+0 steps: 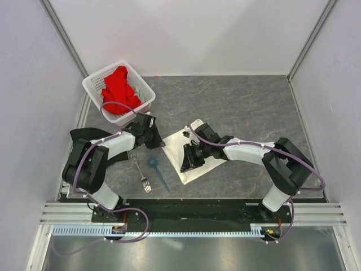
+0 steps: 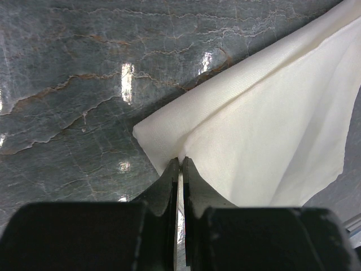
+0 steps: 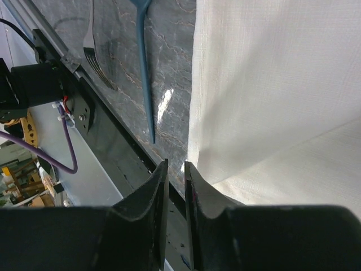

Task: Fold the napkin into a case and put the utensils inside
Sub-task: Smooth out the upper triangle-folded napkin at the center of the board.

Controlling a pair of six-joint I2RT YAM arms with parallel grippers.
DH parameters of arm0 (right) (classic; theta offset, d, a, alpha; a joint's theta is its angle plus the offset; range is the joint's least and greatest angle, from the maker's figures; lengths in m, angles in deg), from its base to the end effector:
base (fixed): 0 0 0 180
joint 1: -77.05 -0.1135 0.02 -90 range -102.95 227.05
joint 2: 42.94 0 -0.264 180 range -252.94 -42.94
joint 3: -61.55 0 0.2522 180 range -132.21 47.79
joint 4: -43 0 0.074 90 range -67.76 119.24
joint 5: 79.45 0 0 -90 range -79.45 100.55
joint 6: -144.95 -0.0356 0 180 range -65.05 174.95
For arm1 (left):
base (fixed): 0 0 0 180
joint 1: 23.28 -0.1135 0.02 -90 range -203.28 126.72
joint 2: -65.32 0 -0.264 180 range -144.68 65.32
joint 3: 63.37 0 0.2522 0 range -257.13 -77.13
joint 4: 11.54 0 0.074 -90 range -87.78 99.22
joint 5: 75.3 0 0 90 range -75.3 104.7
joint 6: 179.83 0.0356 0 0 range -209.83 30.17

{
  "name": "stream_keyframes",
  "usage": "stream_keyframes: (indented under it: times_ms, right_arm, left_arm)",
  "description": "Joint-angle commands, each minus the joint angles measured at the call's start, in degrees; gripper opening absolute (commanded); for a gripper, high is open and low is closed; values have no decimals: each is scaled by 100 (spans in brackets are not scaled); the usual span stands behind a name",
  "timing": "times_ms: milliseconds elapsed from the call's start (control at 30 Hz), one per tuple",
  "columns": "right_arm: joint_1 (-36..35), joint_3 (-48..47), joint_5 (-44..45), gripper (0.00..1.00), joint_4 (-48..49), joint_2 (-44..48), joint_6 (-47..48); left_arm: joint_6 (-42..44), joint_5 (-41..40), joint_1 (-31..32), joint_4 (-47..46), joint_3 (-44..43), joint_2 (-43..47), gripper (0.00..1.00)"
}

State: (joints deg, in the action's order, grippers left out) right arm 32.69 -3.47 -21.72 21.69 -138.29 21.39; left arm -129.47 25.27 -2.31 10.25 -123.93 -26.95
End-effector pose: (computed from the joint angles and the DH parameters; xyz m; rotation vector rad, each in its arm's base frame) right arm 0.2204 0.2421 0.1674 -0.5271 2.6754 1.2037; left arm 0.2870 -0.1170 0.1571 -0.3446 2.5868 -0.6423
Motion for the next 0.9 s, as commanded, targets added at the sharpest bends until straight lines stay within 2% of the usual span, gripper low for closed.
stream_keyframes:
  times_ms: [0,300,500,700,867]
  right_arm:
    - [-108,169,-25,24,280,8,-159]
    - [-257,547,-86,24,694,-168,-370]
    - [-205,145,246,24,106,218,-37]
    - [532,-531,564,27,-395,351,305]
    - [1367,-1559,801,30,-615,-281,561]
  left_arm:
    - [-9,-99,3,-135,-13,-37,7]
    - [52,-143,-14,-83,-144,-265,7]
    - [167,-213,-14,23,-364,-388,8]
    - [220,-187,-14,76,-399,-353,8]
    - [263,-231,-5,102,-443,-362,9]
